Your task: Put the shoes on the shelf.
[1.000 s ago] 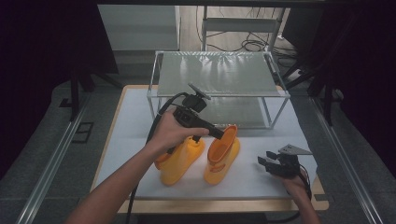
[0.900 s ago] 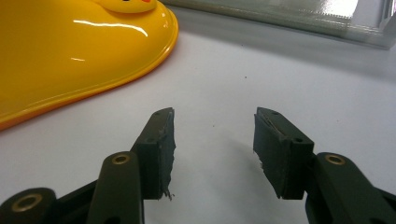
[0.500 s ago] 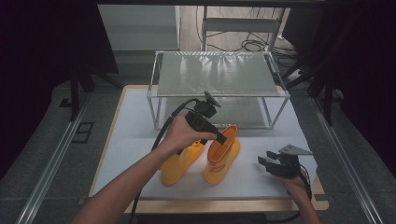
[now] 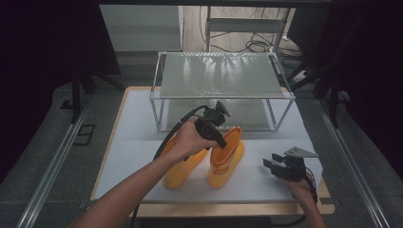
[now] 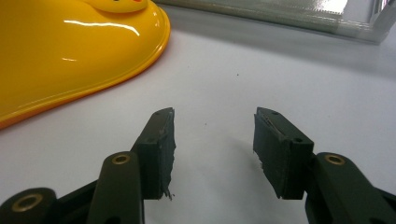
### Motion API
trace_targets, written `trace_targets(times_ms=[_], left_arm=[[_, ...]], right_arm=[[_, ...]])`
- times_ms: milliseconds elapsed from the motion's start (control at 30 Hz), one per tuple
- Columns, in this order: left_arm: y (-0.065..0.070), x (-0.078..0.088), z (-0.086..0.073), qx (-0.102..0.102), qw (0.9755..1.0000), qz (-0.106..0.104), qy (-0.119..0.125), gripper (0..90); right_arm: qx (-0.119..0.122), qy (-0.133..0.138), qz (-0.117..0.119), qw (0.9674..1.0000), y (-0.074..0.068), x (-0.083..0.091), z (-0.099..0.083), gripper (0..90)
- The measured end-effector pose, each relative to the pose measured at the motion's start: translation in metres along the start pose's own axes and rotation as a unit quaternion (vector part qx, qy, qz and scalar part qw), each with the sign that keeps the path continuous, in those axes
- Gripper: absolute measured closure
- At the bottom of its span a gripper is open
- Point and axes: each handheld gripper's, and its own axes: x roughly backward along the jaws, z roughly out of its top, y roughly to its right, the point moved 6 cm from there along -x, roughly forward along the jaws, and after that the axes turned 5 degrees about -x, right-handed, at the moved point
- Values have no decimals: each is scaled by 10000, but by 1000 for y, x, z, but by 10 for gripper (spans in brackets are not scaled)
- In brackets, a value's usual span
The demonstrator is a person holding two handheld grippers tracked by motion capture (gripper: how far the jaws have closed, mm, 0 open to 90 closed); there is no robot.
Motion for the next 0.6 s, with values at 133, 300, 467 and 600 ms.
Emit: trace_targets(times_ms=[133, 300, 467, 600], left_arm=[[-2, 3, 1, 46, 9999, 43, 86, 858], [-3, 12, 1, 58, 9997, -18, 228, 860], [2, 29, -4, -27, 9992, -88, 383, 861], [3, 38, -15, -96, 9989, -20, 469, 861]], right_arm=[[-10, -2, -15, 10000, 0, 0, 0, 483], [-38, 19, -48, 10000, 2, 1, 0, 486], [-45, 27, -74, 10000, 3, 1, 0, 487], [-51, 29, -83, 9999, 3, 1, 0, 488]])
